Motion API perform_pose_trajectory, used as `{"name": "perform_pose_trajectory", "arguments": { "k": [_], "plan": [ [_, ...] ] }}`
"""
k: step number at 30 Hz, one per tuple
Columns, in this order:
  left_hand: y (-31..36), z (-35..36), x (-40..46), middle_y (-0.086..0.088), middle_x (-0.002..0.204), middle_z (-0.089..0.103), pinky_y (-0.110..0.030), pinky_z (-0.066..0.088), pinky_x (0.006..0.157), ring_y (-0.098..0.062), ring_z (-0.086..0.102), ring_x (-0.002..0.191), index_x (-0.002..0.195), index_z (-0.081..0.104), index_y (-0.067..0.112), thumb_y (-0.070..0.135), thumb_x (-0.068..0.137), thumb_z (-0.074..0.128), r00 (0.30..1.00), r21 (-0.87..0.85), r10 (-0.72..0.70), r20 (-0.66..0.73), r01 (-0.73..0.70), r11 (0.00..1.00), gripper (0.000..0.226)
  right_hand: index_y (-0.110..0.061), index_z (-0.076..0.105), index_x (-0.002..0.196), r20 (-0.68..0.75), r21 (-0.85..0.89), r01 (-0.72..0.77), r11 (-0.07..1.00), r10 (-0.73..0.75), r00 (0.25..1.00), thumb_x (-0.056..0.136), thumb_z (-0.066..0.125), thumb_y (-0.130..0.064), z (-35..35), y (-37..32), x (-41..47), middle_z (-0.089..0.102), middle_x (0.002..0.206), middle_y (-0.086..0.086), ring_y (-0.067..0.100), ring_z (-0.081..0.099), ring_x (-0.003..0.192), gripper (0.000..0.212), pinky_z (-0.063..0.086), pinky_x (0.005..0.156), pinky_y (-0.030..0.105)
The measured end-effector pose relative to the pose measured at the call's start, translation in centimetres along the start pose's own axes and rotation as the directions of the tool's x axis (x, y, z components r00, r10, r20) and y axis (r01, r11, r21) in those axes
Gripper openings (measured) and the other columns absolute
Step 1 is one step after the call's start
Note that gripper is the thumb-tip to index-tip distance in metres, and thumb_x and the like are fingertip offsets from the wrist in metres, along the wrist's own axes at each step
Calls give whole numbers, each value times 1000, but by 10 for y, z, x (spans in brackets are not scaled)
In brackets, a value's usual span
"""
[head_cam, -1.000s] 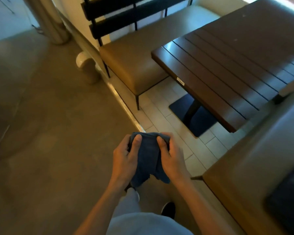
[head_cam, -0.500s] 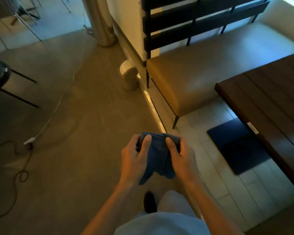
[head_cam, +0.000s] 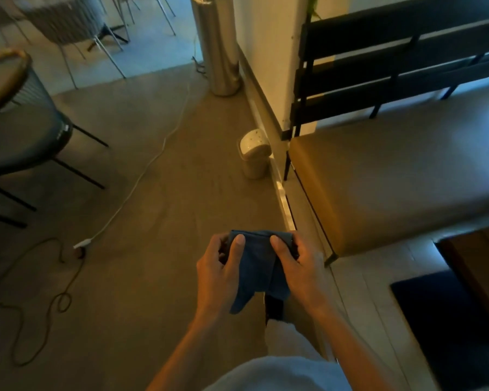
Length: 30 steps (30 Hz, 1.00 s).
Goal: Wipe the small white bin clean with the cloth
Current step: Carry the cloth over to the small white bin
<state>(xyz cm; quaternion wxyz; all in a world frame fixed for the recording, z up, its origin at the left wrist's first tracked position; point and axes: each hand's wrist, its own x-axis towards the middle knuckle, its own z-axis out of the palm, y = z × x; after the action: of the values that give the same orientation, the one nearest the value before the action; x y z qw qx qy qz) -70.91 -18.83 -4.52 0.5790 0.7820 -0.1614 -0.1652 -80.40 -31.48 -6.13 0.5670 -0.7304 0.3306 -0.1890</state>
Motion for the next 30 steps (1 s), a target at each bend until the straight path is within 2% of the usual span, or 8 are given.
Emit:
{"name": "perform_pose_trajectory", "arguments": {
  "k": [4,11,16,19,22,25,28,30],
  "plan": [
    [11,4,57,11,87,69,-42,59,67,-11,68,78,97,64,27,41,97,58,998,-12,-41,-54,40,999,15,-30,63,96,75,79,-48,996,42,996,95,58,-40,9,-15,65,69,85,-12,7,67,77,12,56,70,26],
    [27,9,154,10,87,67,-35,56,66,-11,66,78,96,64,27,38,99,58,992,8,-6,-128,7,1000,13,-23,64,102,201,139,-124,983,95,975,95,58,-42,24,-36,167,71,92,-2,14,69,85,20,59,78,36],
    [18,5,234,14,85,66,-24,52,64,-7,64,76,101,63,32,37,97,61,993,28,-19,-119,23,999,7,-26,64,105,226,169,-199,965,158,961,97,56,-40,50,-45,235,72,95,-2,10,69,88,18,58,77,27],
    [12,-3,287,11,84,64,-25,53,62,-8,63,74,111,59,39,38,96,62,997,41,-33,-64,35,999,15,-25,63,104,220,181,-231,956,189,957,98,55,-38,70,-55,276,71,94,-2,4,69,83,16,54,68,16],
    [6,-13,341,15,98,65,-24,55,66,-5,64,82,119,53,40,36,95,64,1000,72,-3,-9,4,997,27,-25,60,106,211,180,-267,947,228,951,99,53,-38,94,-66,321,70,96,1,3,69,80,17,52,63,13],
    [2,-28,393,21,122,50,-28,57,79,-4,60,99,121,51,41,39,94,65,990,181,110,91,-125,975,31,-25,59,110,189,224,-308,925,269,944,98,53,-40,121,-81,362,70,98,0,4,70,83,20,53,61,14],
    [-1,-45,439,27,142,29,-14,51,90,4,49,119,128,49,35,39,95,61,939,262,231,253,-297,918,36,-26,58,111,191,283,-354,892,309,932,99,52,-39,148,-99,400,71,101,1,7,71,87,20,56,64,20],
    [-4,-51,470,24,148,27,-15,49,93,0,47,125,135,47,31,40,98,56,890,308,288,354,-401,863,39,-29,58,110,188,312,-369,875,324,927,98,52,-40,164,-108,425,70,104,2,10,71,89,18,59,68,27]
  ]
}}
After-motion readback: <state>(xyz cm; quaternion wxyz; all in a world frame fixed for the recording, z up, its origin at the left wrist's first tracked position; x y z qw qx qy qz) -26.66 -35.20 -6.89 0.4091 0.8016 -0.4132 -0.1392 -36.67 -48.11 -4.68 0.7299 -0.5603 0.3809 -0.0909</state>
